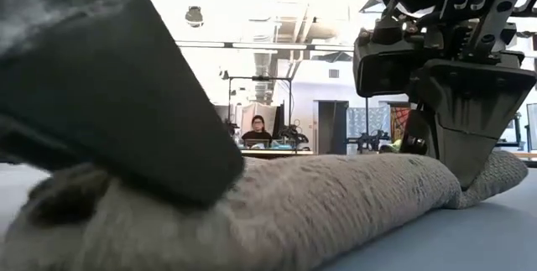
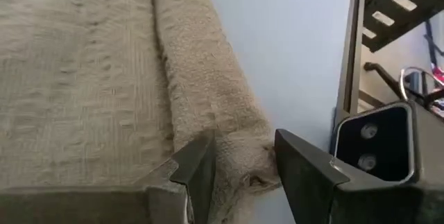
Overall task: Roll towel into tight, uniform cylinder
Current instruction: Roll the gray towel
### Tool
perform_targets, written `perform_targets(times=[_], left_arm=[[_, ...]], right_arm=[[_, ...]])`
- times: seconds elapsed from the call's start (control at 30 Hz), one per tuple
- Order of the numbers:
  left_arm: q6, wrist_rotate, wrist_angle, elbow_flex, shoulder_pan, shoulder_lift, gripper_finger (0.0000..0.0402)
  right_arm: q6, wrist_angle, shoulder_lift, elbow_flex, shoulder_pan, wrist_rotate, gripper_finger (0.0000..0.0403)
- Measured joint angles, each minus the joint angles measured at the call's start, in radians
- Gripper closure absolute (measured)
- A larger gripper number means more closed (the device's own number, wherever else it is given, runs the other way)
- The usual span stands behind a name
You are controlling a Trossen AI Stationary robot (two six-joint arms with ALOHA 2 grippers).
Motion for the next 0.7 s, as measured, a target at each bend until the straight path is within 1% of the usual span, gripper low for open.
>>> perform_targets(times=[0.13, 0.2, 0.27, 0.37, 0.4, 0.47, 0.6, 0.7], left_arm=[[-0.015, 0.001, -0.021, 0.008, 0.003, 0.0, 0.0267], [-0.014, 0.005, -0.039, 0.007, 0.005, 0.002, 0.0281], [-0.014, 0.012, -0.046, 0.007, 0.006, 0.003, 0.031], [-0.014, 0.019, -0.05, 0.007, 0.011, 0.003, 0.0376], [-0.011, 0.02, -0.048, 0.007, 0.011, 0.003, 0.0387], [0.022, 0.044, -0.023, 0.007, 0.012, 0.003, 0.0391], [0.064, 0.137, 0.042, 0.007, 0.015, 0.003, 0.0396], [0.06, 0.177, 0.045, 0.007, 0.016, 0.003, 0.0398]], right_arm=[[0.043, -0.001, 0.0, 0.0, 0.018, -0.025, 0.0346], [0.065, -0.003, 0.0, 0.0, 0.024, -0.055, 0.0346], [0.088, -0.004, 0.0, 0.0, 0.03, -0.087, 0.0344], [0.119, -0.006, 0.0, 0.0, 0.033, -0.133, 0.0341], [0.124, -0.005, 0.001, 0.0, 0.034, -0.152, 0.034], [0.127, -0.003, 0.001, 0.0, 0.035, -0.188, 0.0339], [0.128, 0.002, 0.001, 0.0, 0.033, -0.259, 0.0338], [0.127, 0.01, 0.001, 0.0, 0.032, -0.263, 0.0337]])
